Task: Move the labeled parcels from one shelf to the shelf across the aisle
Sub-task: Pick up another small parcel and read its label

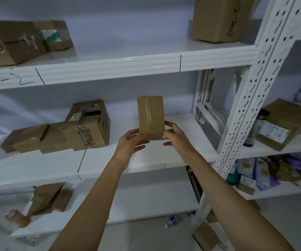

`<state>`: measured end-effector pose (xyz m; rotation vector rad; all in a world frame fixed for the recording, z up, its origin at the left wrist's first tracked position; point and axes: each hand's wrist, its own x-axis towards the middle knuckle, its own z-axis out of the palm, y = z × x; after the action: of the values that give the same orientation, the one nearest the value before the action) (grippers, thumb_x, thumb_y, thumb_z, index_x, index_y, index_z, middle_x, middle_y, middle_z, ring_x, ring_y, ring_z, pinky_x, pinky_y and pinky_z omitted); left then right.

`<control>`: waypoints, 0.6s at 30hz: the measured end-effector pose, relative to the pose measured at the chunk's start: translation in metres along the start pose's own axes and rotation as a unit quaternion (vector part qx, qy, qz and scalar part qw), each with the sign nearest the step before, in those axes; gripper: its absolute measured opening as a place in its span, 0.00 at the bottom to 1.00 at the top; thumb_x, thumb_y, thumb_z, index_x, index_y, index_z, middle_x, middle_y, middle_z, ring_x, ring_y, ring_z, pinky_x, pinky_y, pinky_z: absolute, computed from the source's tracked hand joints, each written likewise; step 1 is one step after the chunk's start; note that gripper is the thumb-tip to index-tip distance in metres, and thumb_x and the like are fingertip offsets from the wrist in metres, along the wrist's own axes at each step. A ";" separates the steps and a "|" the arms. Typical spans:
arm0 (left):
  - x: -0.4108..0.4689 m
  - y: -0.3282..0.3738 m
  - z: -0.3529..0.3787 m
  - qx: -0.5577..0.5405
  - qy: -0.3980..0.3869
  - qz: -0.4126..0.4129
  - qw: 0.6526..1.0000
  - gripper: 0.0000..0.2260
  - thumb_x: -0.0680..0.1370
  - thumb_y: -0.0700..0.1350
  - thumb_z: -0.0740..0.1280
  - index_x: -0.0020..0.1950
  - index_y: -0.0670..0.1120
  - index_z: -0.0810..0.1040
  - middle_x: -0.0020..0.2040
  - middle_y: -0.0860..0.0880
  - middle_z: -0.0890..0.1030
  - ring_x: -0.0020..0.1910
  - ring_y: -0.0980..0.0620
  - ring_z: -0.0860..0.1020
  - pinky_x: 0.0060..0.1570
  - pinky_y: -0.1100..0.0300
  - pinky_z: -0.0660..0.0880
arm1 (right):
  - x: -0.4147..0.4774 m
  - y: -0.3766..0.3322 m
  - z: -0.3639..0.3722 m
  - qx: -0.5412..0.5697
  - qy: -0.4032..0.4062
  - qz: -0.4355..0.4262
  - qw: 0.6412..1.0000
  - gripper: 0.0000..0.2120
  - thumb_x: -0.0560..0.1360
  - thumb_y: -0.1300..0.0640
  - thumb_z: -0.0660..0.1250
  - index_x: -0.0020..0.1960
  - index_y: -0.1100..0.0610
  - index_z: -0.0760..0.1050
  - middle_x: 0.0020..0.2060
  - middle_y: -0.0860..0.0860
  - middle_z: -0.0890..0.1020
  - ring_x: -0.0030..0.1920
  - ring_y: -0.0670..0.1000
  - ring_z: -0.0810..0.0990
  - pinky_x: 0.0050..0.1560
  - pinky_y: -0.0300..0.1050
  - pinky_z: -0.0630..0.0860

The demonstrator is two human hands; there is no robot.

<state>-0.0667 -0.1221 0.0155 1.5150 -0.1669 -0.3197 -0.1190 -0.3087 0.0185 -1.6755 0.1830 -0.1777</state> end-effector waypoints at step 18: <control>-0.023 0.022 -0.018 0.046 -0.022 0.050 0.997 0.18 0.81 0.47 0.71 0.70 0.46 0.79 0.62 0.46 0.85 0.61 0.48 0.84 0.65 0.50 0.79 | -0.014 -0.025 0.026 0.090 0.040 -0.025 0.995 0.18 0.81 0.54 0.67 0.70 0.55 0.74 0.60 0.51 0.83 0.59 0.52 0.83 0.58 0.47 0.82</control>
<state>-0.0807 -0.0970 0.0381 1.5860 -0.2946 -0.2678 -0.1261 -0.2775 0.0406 -1.4960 0.1800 -0.2911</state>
